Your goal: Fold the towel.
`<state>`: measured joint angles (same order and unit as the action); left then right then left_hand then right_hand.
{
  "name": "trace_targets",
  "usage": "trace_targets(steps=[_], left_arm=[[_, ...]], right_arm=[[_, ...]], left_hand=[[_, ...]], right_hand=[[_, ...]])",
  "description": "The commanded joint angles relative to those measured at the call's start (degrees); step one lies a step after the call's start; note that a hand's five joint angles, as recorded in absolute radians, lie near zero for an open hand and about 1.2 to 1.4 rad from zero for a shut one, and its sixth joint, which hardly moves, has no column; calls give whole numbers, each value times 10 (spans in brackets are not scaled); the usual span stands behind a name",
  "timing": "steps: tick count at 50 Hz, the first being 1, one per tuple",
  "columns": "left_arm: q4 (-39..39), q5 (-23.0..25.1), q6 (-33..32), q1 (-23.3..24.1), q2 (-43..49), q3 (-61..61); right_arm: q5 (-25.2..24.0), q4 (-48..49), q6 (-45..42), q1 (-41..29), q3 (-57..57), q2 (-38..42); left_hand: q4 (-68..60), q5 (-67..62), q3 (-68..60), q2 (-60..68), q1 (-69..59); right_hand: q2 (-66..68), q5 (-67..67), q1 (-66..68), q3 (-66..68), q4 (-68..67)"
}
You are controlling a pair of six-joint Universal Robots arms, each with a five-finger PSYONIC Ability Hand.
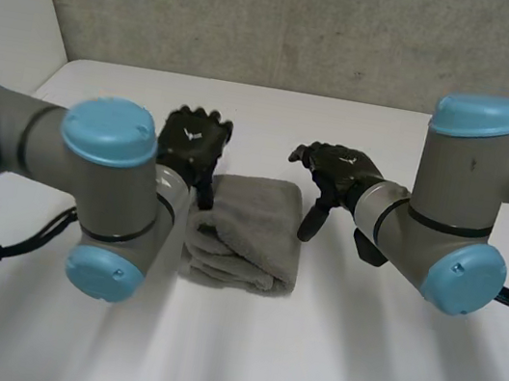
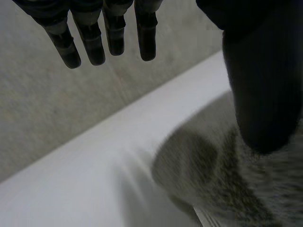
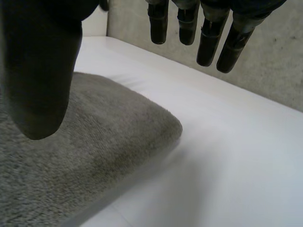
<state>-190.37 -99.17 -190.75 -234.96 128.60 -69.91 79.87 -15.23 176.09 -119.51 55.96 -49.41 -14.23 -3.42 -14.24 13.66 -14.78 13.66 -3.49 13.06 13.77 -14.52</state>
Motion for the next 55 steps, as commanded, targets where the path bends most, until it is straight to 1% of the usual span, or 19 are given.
trace_targets(steps=[1, 10, 14, 19, 24, 27, 32, 33, 34, 35, 37, 38, 40, 41, 43, 46, 48, 51, 55], left_arm=[[30, 0, 0, -1, 41, -3], [42, 2, -5, -23, 17, -91], [42, 3, -5, -26, 5, -101], [42, 3, -3, -26, -17, -100], [43, 1, -3, -24, -55, -83], [46, 0, -3, -24, -67, -77], [57, -1, -3, -25, -126, -55], [57, -1, -3, -25, -126, -55], [65, -1, -3, -26, -145, -51], [74, -1, -3, -28, -164, -44], [83, -2, -2, -32, -183, -36], [83, -2, -1, -32, -183, -36], [103, -6, 0, -50, -214, -22], [103, -6, 0, -50, -215, -22], [122, -24, 3, -59, -242, -8], [128, -38, 7, -60, -252, -1], [139, -64, 20, -63, -262, 12], [157, -82, 29, -64, -262, 22], [183, -86, 35, -65, -260, 32]], right_arm=[[0, 8, 25, 4, -32, 64], [3, 5, 21, 1, -65, 142], [4, 1, 22, -3, -69, 150], [4, -5, 27, -4, -70, 136], [3, -16, 30, -4, -62, 69], [5, -16, 30, -3, -59, 51], [20, -27, 29, 6, -50, -36], [20, -27, 29, 6, -50, -36], [34, -34, 29, 6, -48, -59], [34, -34, 29, 6, -48, -60], [69, -41, 28, 12, -47, -101], [70, -41, 28, 12, -47, -101], [106, -40, 28, 21, -45, -133], [107, -40, 28, 21, -45, -133], [133, -39, 22, 29, -35, -156], [142, -39, 22, 30, -27, -165], [153, -31, 20, 32, -5, -182], [157, -22, 19, 33, 5, -190], [159, -13, 19, 38, 11, -191]], left_hand=[[33, 25, 33, -28, 39], [33, 25, 33, -28, 39], [35, 27, 35, -29, 41], [37, 29, 37, -31, 42], [38, 30, 39, -33, 44], [38, 30, 39, -33, 44], [38, 30, 39, -33, 44], [38, 30, 39, -33, 44], [38, 30, 39, -33, 44], [38, 30, 39, -33, 44], [38, 30, 39, -33, 44], [38, 30, 39, -33, 44], [38, 30, 39, -33, 44], [38, 30, 39, -33, 44], [38, 30, 39, -33, 44], [38, 30, 39, -33, 44], [38, 30, 39, -33, 44], [38, 30, 39, -33, 44], [38, 30, 39, -33, 44]], right_hand=[[-37, 35, -31, -38, 45], [-37, 35, -31, -38, 45], [-37, 35, -31, -38, 45], [-37, 35, -31, -38, 45], [-37, 35, -31, -38, 45], [-37, 35, -31, -38, 45], [-37, 35, -31, -38, 45], [-37, 35, -31, -38, 45], [-37, 35, -31, -38, 45], [-37, 35, -31, -38, 45], [-37, 35, -31, -38, 45], [-37, 35, -31, -38, 45], [-37, 35, -31, -38, 45], [-37, 35, -31, -38, 45], [-37, 35, -31, -38, 45], [-37, 35, -31, -38, 45], [-37, 35, -31, -38, 45], [-37, 35, -31, -38, 45], [-37, 35, -31, -38, 45]])
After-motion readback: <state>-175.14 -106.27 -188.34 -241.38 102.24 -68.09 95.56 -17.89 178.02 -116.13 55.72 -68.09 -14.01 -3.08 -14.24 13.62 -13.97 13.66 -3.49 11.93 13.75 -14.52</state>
